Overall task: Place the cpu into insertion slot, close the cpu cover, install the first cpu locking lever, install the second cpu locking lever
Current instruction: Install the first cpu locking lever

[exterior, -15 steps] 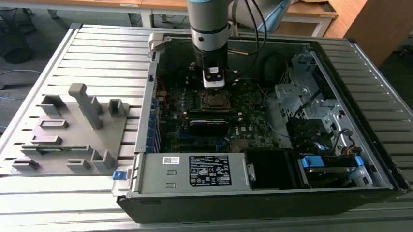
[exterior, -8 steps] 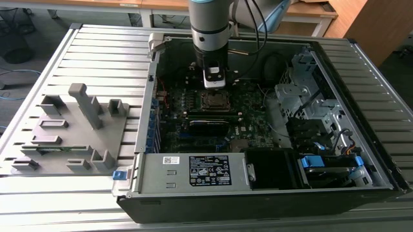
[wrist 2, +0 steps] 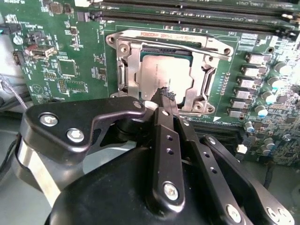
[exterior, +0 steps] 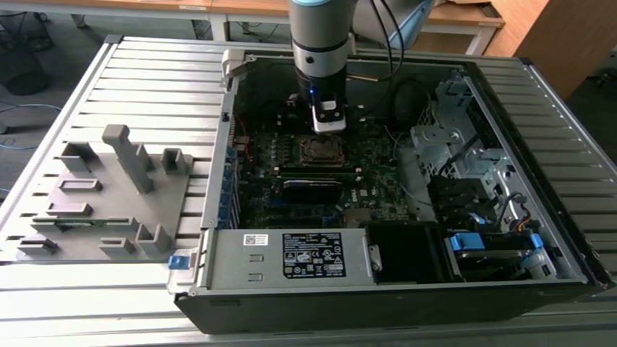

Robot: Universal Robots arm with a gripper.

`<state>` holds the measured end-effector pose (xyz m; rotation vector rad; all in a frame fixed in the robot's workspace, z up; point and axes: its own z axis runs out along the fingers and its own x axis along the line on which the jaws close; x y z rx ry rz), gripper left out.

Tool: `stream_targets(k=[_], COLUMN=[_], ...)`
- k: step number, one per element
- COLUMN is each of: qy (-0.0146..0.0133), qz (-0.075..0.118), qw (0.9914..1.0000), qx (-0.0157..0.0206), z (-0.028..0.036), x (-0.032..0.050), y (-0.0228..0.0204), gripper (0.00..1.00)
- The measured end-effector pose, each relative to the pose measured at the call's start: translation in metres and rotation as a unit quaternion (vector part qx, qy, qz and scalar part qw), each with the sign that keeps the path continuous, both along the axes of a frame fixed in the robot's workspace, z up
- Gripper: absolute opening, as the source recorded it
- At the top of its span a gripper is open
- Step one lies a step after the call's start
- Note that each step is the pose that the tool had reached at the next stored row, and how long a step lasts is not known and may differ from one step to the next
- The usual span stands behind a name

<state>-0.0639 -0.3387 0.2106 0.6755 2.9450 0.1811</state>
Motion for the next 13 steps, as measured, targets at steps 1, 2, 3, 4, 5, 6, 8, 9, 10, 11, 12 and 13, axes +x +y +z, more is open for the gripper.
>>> stream_targets(k=[1, 2, 3, 4, 5, 6, 8, 9, 10, 11, 12, 13], qy=[0.0, 0.0, 0.0, -0.0001, -0.0001, 0.0, 0.0001, 0.0002, 0.0003, 0.0006, 0.0009, 0.0013], qz=[0.005, 0.011, 0.018, 0.024, 0.031, 0.037, 0.049, 0.054, 0.058, 0.062, 0.065, 0.068], qw=[0.99999, 0.99993, 0.99984, 0.9997, 0.99952, 0.99931, 0.99876, 0.99847, 0.99818, 0.99788, 0.99758, 0.99726], qx=[-0.0002, -0.0007, -0.0013, -0.0021, -0.0032, -0.0048, -0.0094, -0.0123, -0.0159, -0.0202, -0.0247, -0.0296], z=[-0.0002, -0.0004, -0.0006, -0.0008, -0.001, -0.0012, -0.0016, -0.0019, -0.0021, -0.0023, -0.0024, -0.0025], x=[0.0, 0.0, 0.0, 0.0001, 0.0001, 0.0001, 0.0001, 0.0001, 0.0001, 0.0001, 0.0001, 0.0], y=[0.0, 0.0, 0.0, 0.0, 0.0001, 0.0001, 0.0, 0.0, 0.0, 0.0, 0.0, 0.0], gripper=[0.11, 0.11, 0.11, 0.11, 0.11, 0.11, 0.11, 0.11, 0.11, 0.11, 0.11, 0.11])
